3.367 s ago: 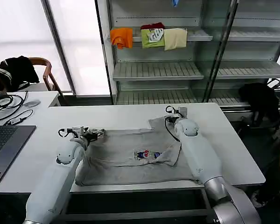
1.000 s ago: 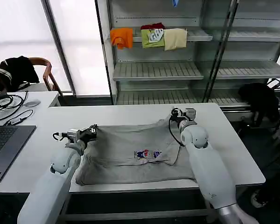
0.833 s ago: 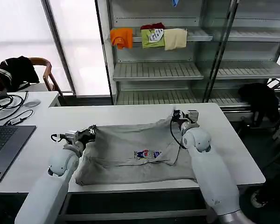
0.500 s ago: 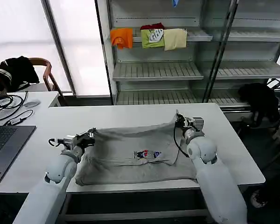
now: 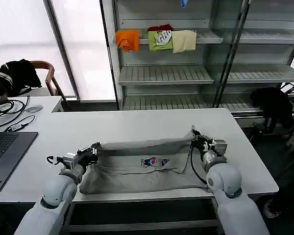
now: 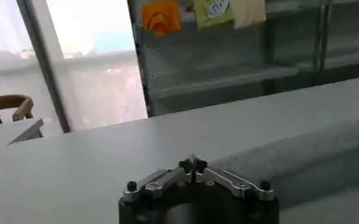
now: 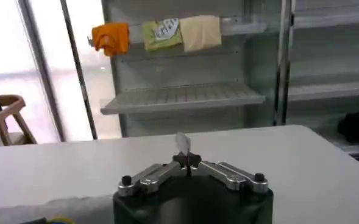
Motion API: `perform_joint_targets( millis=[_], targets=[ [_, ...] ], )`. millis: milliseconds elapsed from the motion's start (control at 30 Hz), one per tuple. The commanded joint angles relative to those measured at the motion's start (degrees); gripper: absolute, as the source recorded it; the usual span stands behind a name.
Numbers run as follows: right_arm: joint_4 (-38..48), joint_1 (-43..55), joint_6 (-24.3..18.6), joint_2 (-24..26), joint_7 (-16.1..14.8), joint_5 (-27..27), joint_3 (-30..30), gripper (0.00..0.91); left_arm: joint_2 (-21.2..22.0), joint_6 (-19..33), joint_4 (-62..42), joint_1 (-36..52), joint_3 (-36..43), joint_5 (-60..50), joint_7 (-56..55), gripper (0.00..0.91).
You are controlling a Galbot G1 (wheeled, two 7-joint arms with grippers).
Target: Fold and organize the clothes.
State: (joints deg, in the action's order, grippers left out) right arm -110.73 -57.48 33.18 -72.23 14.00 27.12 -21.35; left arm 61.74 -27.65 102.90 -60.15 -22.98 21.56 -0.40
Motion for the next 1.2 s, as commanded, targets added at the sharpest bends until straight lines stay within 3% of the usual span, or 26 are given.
perform_joint_targets(
  millis=[33, 700, 733, 767, 833, 933, 1000, 1033, 1200],
  targets=[
    [-5.5, -8.8, -0.1, 0.5, 0.2, -0.1, -1.4, 0.0, -0.2, -0.1, 4.3, -5.1, -0.7, -0.3, 0.1, 0.01],
    [-4.1, -12.9, -0.6, 0.3, 1.1, -2.2, -2.1, 0.0, 1.6, 0.0, 5.9, -9.5, -2.1, -3.4, 1.5, 0.02],
    [-3.8, -13.1, -1.0, 0.2, 1.0, -2.6, -2.0, 0.0, 1.8, 0.0, 5.9, -9.6, -2.1, -3.7, 1.4, 0.081],
    [-3.7, -13.2, -1.1, 0.1, 1.0, -2.6, -1.9, 0.0, 1.9, 0.0, 5.9, -9.6, -2.0, -3.7, 1.4, 0.554],
    [-3.2, -13.4, -1.5, -0.1, 0.9, -3.0, -1.6, 0.0, 2.3, -0.1, 5.7, -9.4, -1.8, -4.0, 1.3, 0.907],
    [-2.8, -13.3, -2.0, -0.3, 0.7, -3.8, -1.3, 0.02, 2.6, -0.2, 5.6, -9.0, -1.7, -4.3, 1.2, 0.907],
    [-2.6, -13.2, -1.9, -0.4, 0.8, -4.0, -1.2, 0.322, 2.9, -0.2, 5.5, -8.9, -1.7, -4.7, 1.1, 0.907],
    [-2.7, -13.2, -1.9, -0.4, 0.8, -4.4, -1.1, 0.907, 2.9, -0.2, 5.6, -8.8, -1.7, -4.7, 1.0, 0.907],
    [-3.0, -13.7, -1.8, -0.3, 0.8, -6.5, -0.7, 0.907, 3.1, -0.7, 6.7, -8.8, -2.2, -4.7, 0.6, 0.907]
  ],
)
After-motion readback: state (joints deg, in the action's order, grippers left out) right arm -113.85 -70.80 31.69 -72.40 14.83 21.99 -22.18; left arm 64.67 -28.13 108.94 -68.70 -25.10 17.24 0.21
